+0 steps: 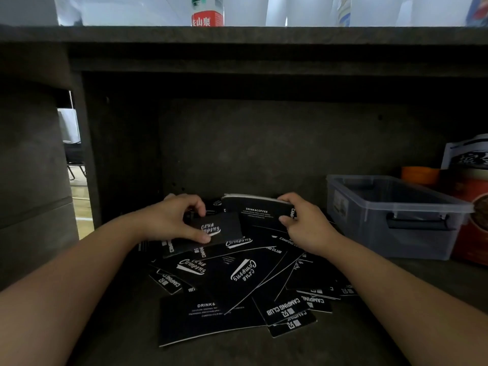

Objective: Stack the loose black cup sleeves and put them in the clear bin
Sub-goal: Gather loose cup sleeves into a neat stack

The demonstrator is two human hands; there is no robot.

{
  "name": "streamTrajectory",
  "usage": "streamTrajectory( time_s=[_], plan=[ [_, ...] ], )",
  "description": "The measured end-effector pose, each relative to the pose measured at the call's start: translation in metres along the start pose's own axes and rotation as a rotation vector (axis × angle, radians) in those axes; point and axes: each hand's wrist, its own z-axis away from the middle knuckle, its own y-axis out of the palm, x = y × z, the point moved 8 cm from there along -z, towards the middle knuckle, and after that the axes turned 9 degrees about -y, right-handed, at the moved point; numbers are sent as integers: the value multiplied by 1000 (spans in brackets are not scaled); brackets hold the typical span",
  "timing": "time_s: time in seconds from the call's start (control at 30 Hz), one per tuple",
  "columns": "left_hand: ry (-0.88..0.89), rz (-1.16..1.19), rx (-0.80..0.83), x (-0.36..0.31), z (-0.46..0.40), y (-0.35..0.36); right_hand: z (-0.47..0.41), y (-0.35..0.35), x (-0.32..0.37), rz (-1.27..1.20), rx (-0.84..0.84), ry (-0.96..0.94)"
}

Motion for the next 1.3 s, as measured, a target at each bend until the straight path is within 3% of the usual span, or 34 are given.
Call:
streamTrajectory(
  time_s=[0.07,0.17,0.33,0.63,0.77,0.93,1.1,1.3],
  plan=[
    [39,111,-117,-6,0,-10,0,0,0,-28,-4,5],
    [10,92,-283,-5,0,-22,0,0,0,-45,-1,6],
    [-129,-84,-349,12,-2,-29,0,0,-1,-55,-2,5],
    [114,146,-498,-21,1,-18,0,0,3,-50,4,-9],
    [64,353,-451,-39,-3,8,1,-1,6,10,-39,-38],
    [160,407,-201,-63,-9,42,-2,-2,4,66,-71,-64],
    [112,196,-214,-38,-2,10,-1,-1,3,36,-54,-81],
    [-48,7,8,-4,4,-1,-2,-2,0,42,-54,-63]
  ],
)
